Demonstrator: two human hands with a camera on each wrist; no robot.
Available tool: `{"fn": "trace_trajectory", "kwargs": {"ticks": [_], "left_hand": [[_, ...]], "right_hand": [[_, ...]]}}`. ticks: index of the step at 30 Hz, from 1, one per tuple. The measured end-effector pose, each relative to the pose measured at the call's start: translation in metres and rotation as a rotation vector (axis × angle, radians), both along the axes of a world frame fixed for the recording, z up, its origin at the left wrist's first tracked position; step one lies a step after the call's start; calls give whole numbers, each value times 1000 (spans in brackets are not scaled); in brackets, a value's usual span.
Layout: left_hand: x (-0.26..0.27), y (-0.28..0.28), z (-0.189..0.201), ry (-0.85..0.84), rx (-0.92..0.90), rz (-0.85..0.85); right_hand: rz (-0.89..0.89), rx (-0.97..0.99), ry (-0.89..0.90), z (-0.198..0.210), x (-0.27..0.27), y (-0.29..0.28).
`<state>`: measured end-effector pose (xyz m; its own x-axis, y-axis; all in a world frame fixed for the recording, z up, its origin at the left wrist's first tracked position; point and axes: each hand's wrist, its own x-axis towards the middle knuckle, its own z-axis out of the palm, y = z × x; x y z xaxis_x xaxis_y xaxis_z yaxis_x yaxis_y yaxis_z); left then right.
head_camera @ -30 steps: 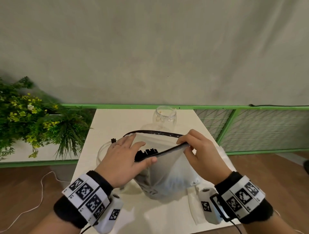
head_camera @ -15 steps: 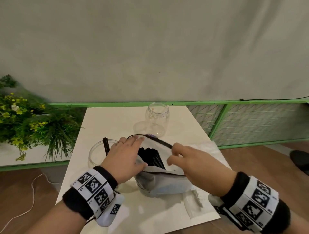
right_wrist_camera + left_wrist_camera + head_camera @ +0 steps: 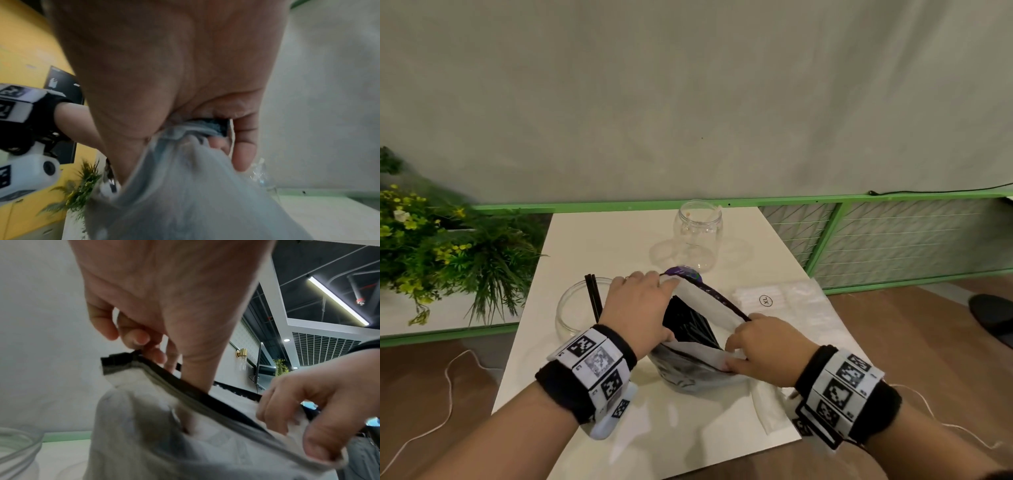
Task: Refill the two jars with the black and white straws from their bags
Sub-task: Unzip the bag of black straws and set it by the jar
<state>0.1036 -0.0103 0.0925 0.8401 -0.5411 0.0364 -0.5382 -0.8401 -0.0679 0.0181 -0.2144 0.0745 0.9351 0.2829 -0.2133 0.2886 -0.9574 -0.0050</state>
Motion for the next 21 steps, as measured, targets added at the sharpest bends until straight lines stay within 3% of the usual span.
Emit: {"fn": "trace_trajectory", "kwargs": {"ticks": [5, 10, 16, 21], "left_hand": [[4, -1, -7, -20, -36, -65], [11, -4, -18, 273, -67, -38], [13, -7, -33, 387, -156, -52], [16, -9, -38, 401, -222, -41]], "right_hand": [[82, 71, -94, -11, -2, 1], [195, -27, -255, -14, -4, 4], [-31, 205, -152, -15, 2, 1], [86, 233, -226, -27, -2, 0]]}}
